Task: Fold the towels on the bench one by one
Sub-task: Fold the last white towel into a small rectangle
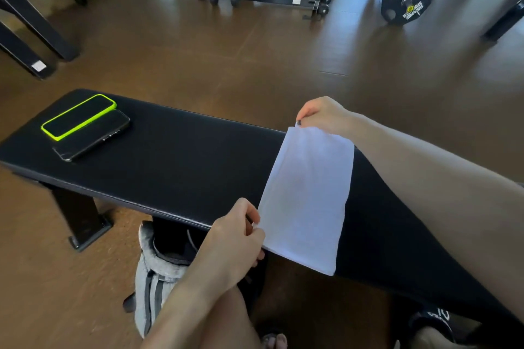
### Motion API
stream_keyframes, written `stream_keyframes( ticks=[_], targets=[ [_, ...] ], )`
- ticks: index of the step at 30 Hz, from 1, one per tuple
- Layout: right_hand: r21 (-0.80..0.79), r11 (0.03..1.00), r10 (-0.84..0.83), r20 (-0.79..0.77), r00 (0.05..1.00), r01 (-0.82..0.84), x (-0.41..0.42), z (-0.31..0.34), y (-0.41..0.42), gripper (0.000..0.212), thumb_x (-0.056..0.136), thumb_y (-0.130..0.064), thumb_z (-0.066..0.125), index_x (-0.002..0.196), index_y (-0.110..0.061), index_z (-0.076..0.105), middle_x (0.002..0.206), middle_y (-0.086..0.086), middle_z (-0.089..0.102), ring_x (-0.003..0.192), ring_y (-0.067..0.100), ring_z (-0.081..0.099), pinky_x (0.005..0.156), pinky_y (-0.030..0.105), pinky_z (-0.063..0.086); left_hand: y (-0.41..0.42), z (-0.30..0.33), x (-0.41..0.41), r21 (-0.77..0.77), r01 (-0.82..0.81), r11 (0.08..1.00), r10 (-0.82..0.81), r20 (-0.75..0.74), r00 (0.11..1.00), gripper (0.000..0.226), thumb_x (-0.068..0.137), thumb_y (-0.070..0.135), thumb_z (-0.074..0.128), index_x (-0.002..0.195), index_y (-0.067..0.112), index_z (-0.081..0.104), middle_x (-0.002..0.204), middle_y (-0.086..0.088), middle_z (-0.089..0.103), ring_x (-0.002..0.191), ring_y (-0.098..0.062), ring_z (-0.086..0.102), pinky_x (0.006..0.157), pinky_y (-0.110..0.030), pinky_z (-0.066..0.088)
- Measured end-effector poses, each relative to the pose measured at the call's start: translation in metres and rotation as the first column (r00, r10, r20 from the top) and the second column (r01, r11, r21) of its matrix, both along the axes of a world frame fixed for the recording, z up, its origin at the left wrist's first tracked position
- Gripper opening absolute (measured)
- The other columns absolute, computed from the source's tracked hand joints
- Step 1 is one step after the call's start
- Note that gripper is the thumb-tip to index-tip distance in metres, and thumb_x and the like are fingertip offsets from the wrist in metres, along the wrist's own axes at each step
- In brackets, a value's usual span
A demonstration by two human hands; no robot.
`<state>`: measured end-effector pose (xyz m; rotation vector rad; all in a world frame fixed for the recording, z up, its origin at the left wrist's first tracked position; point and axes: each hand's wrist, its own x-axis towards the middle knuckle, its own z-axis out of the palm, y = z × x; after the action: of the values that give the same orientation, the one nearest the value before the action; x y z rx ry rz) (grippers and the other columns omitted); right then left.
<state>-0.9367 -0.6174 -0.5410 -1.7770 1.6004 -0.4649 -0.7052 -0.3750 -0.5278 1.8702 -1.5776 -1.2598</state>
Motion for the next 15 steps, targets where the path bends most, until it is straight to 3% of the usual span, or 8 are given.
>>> stream_keyframes(
  ticks=[4,8,12,15],
  targets=[
    [0.012,1.0,0.009,0.009,1.0,-0.009,0.0,-0.003,0.002,0.02,0.087,-0.013,0.058,0.093,-0.021,0.075,0.101,0.001,0.073,0.075,0.019,0.061,0.047,0.018,0.043,-0.004,-0.005,0.003,0.028,0.004,1.0,-0.005,0.037,0.999,0.009,0.092,0.013,0.05,0.094,0.022,0.049,0.081,-0.004,0.068,0.068,-0.014,0.071,0.065,-0.042,0.062],
    [0.155,0.981,0.13,-0.052,0.99,-0.12,-0.004,0.006,0.003,0.03,0.086,-0.021,0.053,0.098,-0.041,0.071,0.109,0.002,0.069,0.089,0.025,0.062,0.059,0.033,0.047,-0.005,-0.006,0.004,0.027,0.026,0.999,-0.027,0.043,0.999,0.012,0.091,0.011,0.049,0.092,0.023,0.049,0.082,-0.007,0.065,0.066,-0.014,0.071,0.064,-0.043,0.061],
    [0.215,0.953,0.236,-0.079,0.969,-0.214,-0.007,0.024,0.002,0.025,0.081,-0.019,0.059,0.095,-0.035,0.072,0.109,0.0,0.069,0.102,0.023,0.061,0.077,0.039,0.051,-0.004,-0.005,0.004,-0.012,0.031,0.999,-0.03,0.016,0.999,0.015,0.091,0.009,0.05,0.089,0.024,0.05,0.08,-0.008,0.064,0.064,-0.013,0.07,0.062,-0.04,0.061],
    [0.212,0.942,0.285,-0.1,0.953,-0.26,-0.01,0.035,0.001,0.021,0.086,-0.009,0.058,0.091,-0.024,0.071,0.1,0.004,0.066,0.085,0.02,0.054,0.07,0.032,0.043,-0.001,-0.004,0.005,-0.035,0.043,0.998,-0.043,0.006,0.999,0.017,0.092,0.009,0.051,0.089,0.026,0.051,0.08,-0.007,0.064,0.063,-0.011,0.07,0.062,-0.039,0.061]
  ],
)
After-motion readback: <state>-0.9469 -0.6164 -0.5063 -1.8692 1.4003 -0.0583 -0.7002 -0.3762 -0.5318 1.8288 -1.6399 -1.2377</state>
